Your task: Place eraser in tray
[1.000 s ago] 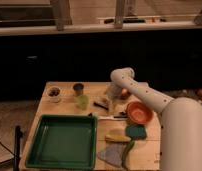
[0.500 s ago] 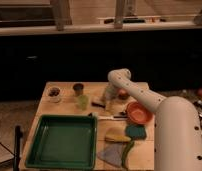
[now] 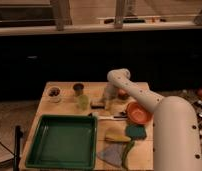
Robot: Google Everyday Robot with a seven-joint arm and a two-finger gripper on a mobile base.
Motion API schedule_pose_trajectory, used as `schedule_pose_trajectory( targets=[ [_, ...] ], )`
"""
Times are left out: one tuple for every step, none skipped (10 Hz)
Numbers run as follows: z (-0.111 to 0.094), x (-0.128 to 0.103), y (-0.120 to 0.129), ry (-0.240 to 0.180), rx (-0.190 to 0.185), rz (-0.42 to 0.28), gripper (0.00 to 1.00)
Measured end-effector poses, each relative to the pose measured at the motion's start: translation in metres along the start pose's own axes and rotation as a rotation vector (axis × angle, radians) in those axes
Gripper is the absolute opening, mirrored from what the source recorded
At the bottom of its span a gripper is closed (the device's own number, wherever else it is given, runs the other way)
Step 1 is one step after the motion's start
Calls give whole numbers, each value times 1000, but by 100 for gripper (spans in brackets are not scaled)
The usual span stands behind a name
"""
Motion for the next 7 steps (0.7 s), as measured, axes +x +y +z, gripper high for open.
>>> schedule_pose_trajectory(
  targets=[
    [-2, 1, -1, 2, 10, 0, 0],
    [-10, 6, -1, 7, 31, 4, 0],
    [-21, 9, -2, 5, 53, 13, 0],
    [-38, 10, -4, 3, 81, 17, 0],
    [-43, 10, -6, 2, 94, 18, 0],
    [-49, 12, -7, -1, 108, 20, 0],
    [-54, 14, -7, -9, 118, 19, 0]
  ],
)
